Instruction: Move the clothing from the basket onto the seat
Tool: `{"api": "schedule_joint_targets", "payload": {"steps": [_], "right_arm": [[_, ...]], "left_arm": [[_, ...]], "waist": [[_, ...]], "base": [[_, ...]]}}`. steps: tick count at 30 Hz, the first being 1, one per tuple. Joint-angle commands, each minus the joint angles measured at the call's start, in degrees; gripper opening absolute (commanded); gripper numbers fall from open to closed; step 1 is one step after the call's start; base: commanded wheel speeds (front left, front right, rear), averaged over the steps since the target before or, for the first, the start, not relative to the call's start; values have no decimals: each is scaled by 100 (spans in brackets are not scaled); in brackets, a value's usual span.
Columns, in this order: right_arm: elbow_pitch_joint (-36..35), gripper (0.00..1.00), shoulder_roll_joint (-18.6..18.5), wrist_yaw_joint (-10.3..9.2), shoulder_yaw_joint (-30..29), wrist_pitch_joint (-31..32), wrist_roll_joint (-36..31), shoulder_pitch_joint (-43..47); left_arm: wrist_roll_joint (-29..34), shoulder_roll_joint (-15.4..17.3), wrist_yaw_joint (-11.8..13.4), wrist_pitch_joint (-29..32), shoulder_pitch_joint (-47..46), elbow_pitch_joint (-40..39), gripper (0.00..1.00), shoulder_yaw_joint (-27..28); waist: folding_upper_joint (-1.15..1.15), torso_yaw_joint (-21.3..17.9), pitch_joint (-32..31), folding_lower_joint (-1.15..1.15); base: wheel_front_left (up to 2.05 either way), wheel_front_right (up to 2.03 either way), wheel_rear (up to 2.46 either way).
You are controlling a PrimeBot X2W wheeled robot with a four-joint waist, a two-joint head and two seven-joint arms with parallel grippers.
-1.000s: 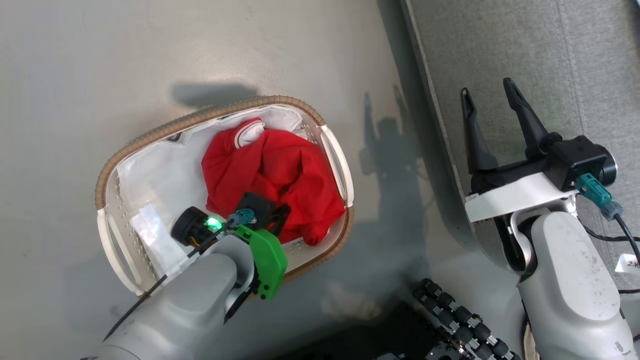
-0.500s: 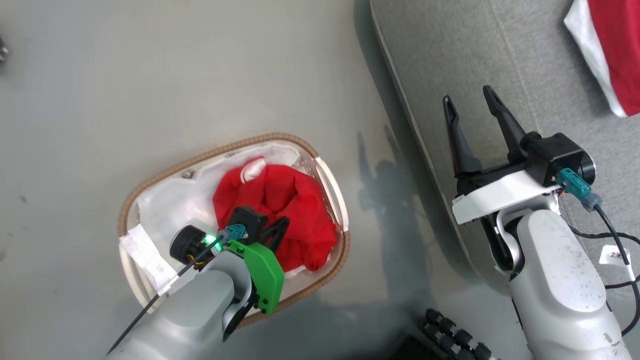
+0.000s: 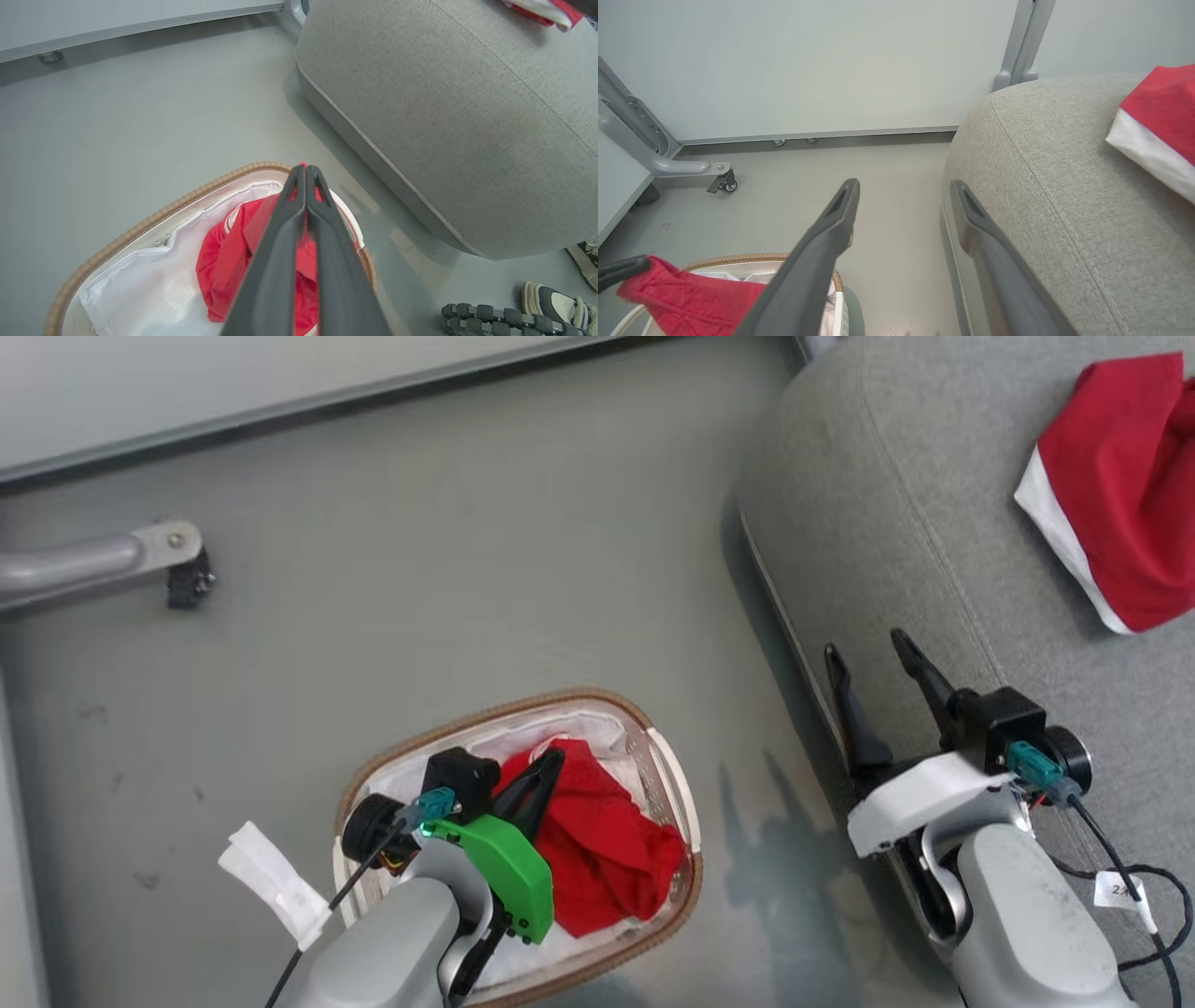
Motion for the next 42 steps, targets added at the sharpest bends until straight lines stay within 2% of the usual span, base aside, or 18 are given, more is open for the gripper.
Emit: {"api": "schedule_joint_targets", "payload": {"steps": [1,15,21,32,36,42], "right_arm": [[45,100,-26,-6,-5,-7,-15,140],[342,100,-23,-6,129,-6,195,889],[370,100,-25,-6,175,-6,267,1105],[385,100,-24,-6,340,-6,459,1385],[422,100,-21,-6,629,-6,409,1434],[313,100,-24,-6,1613,-6,474,1159]], "left_arm": [[138,-24,-18,-3,198,-88,0,143],[1125,-195,-19,-3,831,-1500,0,1557],[1407,-256,-18,-3,775,-2119,0,2058],[1782,-310,-18,-3,467,-2800,0,2548],[1822,-335,-19,-4,439,-2882,0,2543],[1813,-384,-18,-4,435,-2950,0,2414]], "waist": [[0,492,-818,0],[0,689,-1963,0],[0,727,-2168,0],[0,788,-2388,0],[0,858,-2406,0],[0,1060,-2406,0]], "base": [[0,0,0],[0,0,0],[0,0,0],[0,0,0],[0,0,0],[0,0,0]]}}
